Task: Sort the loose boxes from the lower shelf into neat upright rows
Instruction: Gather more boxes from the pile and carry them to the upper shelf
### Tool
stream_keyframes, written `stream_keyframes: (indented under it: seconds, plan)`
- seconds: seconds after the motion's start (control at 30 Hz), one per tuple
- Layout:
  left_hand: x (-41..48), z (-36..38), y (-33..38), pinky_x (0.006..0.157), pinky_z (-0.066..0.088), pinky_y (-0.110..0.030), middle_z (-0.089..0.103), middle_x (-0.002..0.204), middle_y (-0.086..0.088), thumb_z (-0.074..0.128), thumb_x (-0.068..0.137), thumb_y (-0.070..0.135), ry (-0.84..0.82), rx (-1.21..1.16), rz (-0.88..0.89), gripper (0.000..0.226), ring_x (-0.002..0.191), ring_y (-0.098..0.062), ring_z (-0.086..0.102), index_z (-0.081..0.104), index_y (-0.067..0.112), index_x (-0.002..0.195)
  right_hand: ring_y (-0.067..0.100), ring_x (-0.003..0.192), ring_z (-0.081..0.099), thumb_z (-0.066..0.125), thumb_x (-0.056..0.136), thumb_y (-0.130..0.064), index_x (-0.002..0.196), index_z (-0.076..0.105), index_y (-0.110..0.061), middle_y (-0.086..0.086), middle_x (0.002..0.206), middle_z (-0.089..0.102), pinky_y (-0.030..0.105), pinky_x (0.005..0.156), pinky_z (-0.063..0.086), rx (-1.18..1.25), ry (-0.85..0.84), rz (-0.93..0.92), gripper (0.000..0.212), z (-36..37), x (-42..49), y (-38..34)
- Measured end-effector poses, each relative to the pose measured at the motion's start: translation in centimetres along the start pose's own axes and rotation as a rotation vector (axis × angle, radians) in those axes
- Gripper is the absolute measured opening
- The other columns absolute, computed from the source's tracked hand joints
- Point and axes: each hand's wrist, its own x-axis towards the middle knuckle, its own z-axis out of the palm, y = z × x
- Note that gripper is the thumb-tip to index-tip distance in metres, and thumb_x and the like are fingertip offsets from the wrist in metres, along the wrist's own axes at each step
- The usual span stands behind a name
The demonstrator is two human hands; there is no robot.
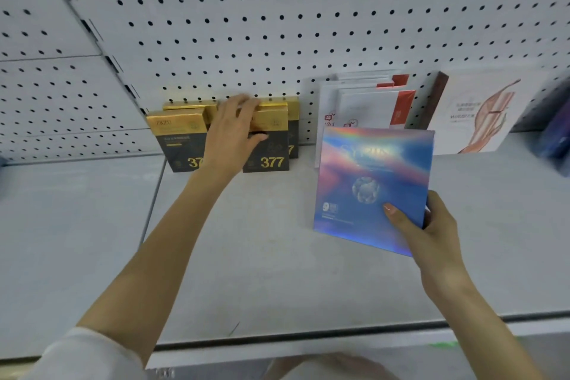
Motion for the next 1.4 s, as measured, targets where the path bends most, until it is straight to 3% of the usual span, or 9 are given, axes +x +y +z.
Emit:
stream_keyframes:
  seconds: [0.1, 0.33, 0.43, 0.53, 0.8, 0.9, 1.1, 1.23, 1.4]
  plan:
    - [0.2, -0.2, -0.2, 0.097, 0.045, -0.039, 0.047, 0.132, -0.01, 0.075, 0.08, 0.025, 0.011, -0.016, 0.019, 0.058, 0.122, -0.028, 0.044, 0.049, 0.013, 0.13, 0.001, 0.069, 0.064, 0.07, 0.085, -0.007, 0.099, 0.059, -0.022, -0.003, 0.091, 0.068, 0.014, 0.057, 0.052, 0.01, 0.025, 0.002, 0.024, -0.3, -0.4, 0.2]
    - [-0.8, -0.7, 1.1, 0.108, 0.03, -0.046, 0.047, 0.136, -0.013, 0.072, 0.083, 0.028, 0.107, -0.005, 0.025, 0.052, 0.129, -0.03, 0.04, 0.052, 0.015, 0.129, 0.004, 0.068, 0.064, 0.07, 0.084, -0.007, 0.095, 0.06, -0.023, -0.007, 0.083, 0.068, 0.015, 0.056, 0.051, 0.031, 0.068, 0.02, 0.021, -2.0, -0.9, 0.7]
    - [-2.7, -1.6, 5.4, 0.106, 0.032, -0.025, 0.051, 0.129, -0.007, 0.063, 0.09, 0.027, 0.19, -0.336, -0.047, 0.04, 0.122, -0.012, 0.044, 0.054, 0.014, 0.127, 0.008, 0.072, 0.064, 0.077, 0.077, -0.013, 0.098, 0.062, -0.021, -0.008, 0.081, 0.07, 0.016, 0.058, 0.051, 0.061, 0.072, 0.032, 0.027, -3.1, -0.9, 0.6]
    - [-5.0, -1.7, 11.3, 0.085, 0.041, -0.006, 0.057, 0.118, 0.001, 0.059, 0.092, 0.023, 0.097, -0.757, -0.15, 0.03, 0.104, 0.006, 0.054, 0.056, 0.016, 0.121, 0.01, 0.08, 0.068, 0.075, 0.074, -0.018, 0.106, 0.063, -0.016, -0.005, 0.09, 0.073, 0.017, 0.064, 0.053, 0.097, 0.07, 0.055, 0.035, -4.6, -1.0, 0.6]
    - [-6.9, 3.8, 23.3, 0.072, 0.054, -0.025, 0.073, 0.092, 0.003, 0.064, 0.073, 0.033, -0.508, -1.183, -0.358, 0.032, 0.08, -0.008, 0.068, 0.061, 0.027, 0.104, 0.012, 0.089, 0.071, 0.064, 0.087, -0.004, 0.11, 0.063, -0.014, -0.001, 0.098, 0.075, 0.022, 0.07, 0.055, 0.198, 0.133, 0.099, 0.026, -12.4, -0.8, 1.1]
    - [-6.6, 5.8, 27.4, 0.064, 0.053, -0.023, 0.073, 0.086, 0.009, 0.067, 0.071, 0.03, -0.546, -1.19, -0.327, 0.026, 0.074, -0.007, 0.068, 0.063, 0.022, 0.096, 0.018, 0.09, 0.071, 0.066, 0.086, -0.005, 0.109, 0.064, -0.012, 0.003, 0.099, 0.074, 0.03, 0.074, 0.058, 0.204, 0.174, 0.125, 0.024, -16.6, 0.0, 1.8]
    - [-4.9, 10.1, 37.3, 0.065, 0.053, -0.021, 0.073, 0.088, 0.008, 0.072, 0.064, 0.035, -0.555, -1.165, -0.303, 0.037, 0.072, -0.007, 0.067, 0.062, 0.017, 0.095, 0.009, 0.078, 0.068, 0.071, 0.082, -0.001, 0.102, 0.061, -0.01, -0.006, 0.085, 0.073, 0.021, 0.065, 0.053, 0.122, 0.229, 0.056, 0.024, -27.3, 4.9, 3.4]
    - [-3.2, 13.6, 45.7, 0.07, 0.05, -0.013, 0.072, 0.089, 0.012, 0.071, 0.065, 0.027, -0.465, -1.103, -0.309, 0.026, 0.077, -0.005, 0.068, 0.063, 0.02, 0.09, -0.001, 0.074, 0.065, 0.071, 0.078, 0.007, 0.098, 0.061, -0.012, -0.014, 0.082, 0.072, 0.013, 0.065, 0.048, 0.006, 0.18, -0.039, 0.029, -36.3, 9.9, 3.8]
    - [-0.7, 16.8, 55.8, 0.064, 0.047, -0.008, 0.071, 0.092, 0.003, 0.079, 0.072, 0.005, -0.347, -1.015, -0.346, 0.03, 0.076, -0.002, 0.065, 0.062, 0.025, 0.087, -0.001, 0.067, 0.057, 0.079, 0.075, -0.005, 0.093, 0.062, -0.022, -0.014, 0.078, 0.069, 0.017, 0.061, 0.044, -0.155, 0.135, -0.131, 0.03, -46.2, 16.4, 3.9]
